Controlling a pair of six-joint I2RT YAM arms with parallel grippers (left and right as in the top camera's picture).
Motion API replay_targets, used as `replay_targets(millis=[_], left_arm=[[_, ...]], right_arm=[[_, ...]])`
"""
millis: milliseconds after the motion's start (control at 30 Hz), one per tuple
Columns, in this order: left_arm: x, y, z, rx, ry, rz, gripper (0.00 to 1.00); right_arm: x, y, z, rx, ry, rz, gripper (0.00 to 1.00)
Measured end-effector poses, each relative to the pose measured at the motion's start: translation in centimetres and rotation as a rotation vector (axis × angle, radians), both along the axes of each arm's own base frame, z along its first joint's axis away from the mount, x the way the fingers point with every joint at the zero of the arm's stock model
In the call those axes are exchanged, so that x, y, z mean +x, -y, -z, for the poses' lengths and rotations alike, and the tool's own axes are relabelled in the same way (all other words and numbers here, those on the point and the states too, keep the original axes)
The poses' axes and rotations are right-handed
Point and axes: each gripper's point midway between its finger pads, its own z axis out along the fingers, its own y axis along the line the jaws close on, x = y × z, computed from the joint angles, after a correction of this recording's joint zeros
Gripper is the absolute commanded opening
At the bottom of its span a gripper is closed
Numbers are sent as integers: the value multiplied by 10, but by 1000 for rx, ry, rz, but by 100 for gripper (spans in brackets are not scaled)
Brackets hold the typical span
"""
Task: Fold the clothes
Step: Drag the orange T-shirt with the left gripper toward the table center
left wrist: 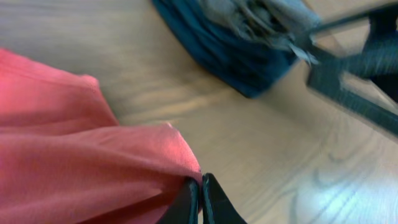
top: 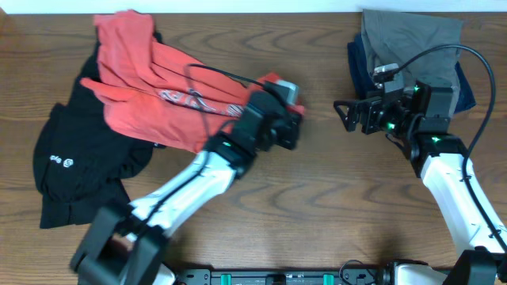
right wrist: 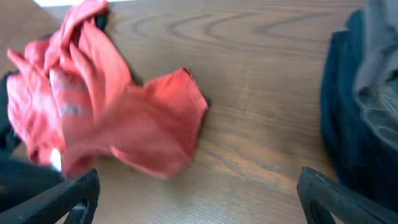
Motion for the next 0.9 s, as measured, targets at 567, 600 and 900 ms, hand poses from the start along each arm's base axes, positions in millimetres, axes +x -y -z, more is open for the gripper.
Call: replay_targets(millis=[567,600,900], left_arm=[[-52,96,-31,-63,79,212,11],[-52,94,-28,-49,74,215,29],[-25,33,-33,52,37,121,98]], right_arm=[[13,81,-18,122,32,219,99],[13,80,-18,125,31,216,99],[12,78,-19,134,29,206,99]])
